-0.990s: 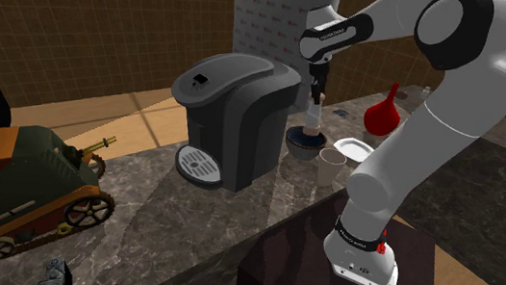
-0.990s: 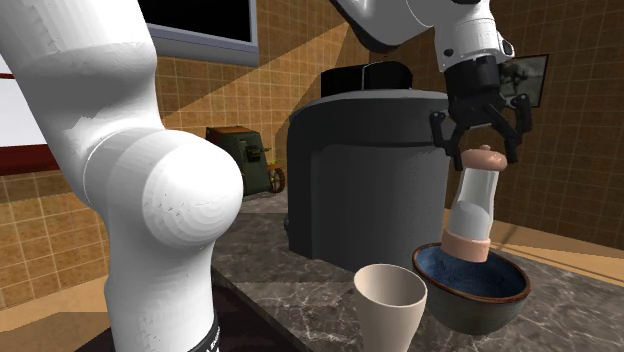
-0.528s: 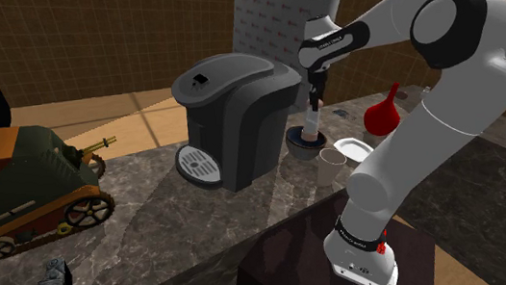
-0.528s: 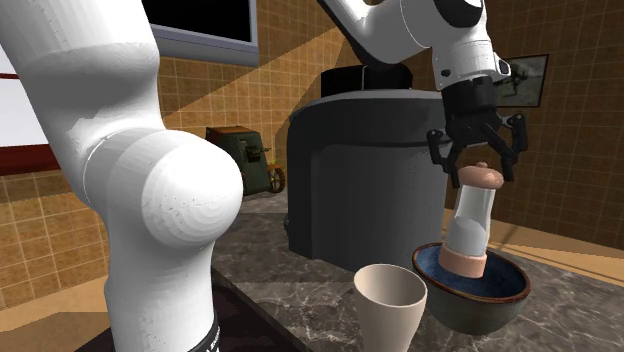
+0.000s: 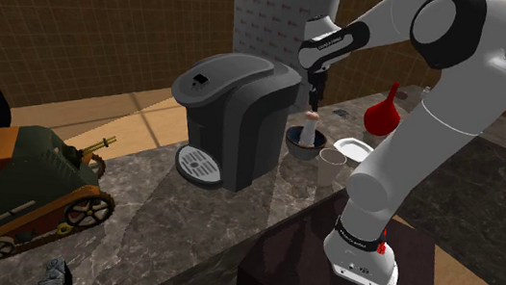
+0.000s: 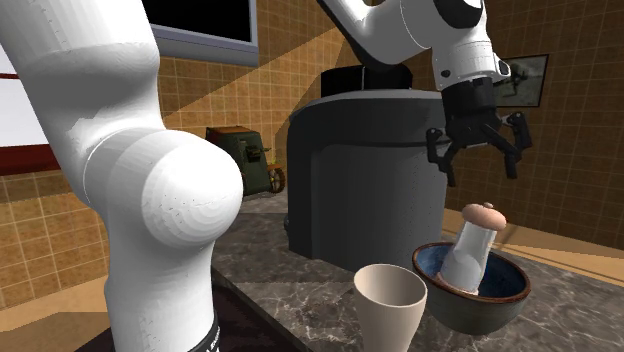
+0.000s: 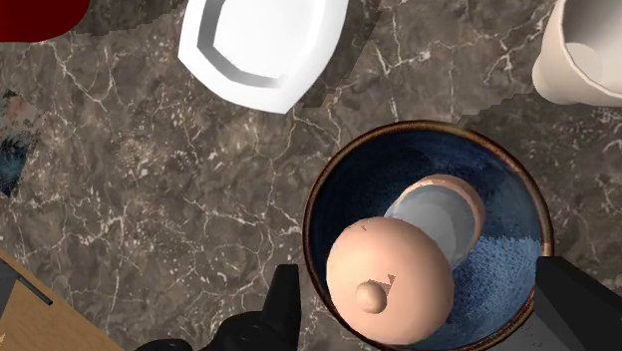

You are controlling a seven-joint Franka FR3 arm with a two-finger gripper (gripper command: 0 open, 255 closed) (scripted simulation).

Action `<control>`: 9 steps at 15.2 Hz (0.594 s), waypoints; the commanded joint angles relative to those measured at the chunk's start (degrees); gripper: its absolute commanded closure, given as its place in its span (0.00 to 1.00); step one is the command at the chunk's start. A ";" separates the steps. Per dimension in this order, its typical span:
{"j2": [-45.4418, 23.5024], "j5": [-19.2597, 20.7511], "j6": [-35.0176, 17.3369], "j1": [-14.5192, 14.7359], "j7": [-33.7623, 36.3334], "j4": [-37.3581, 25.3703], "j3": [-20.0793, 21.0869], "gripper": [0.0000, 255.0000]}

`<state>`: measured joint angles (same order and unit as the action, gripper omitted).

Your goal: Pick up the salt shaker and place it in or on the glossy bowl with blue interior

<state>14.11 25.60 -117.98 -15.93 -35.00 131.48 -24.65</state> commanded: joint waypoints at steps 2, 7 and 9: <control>0.00 0.00 0.00 0.00 0.00 0.00 0.00 0.00; 1.97 -0.80 5.98 0.78 -0.12 -3.74 1.61 0.00; 2.35 -1.03 7.52 0.97 -0.17 -4.83 2.03 0.00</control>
<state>16.19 24.74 -111.46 -15.17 -35.37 127.17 -23.01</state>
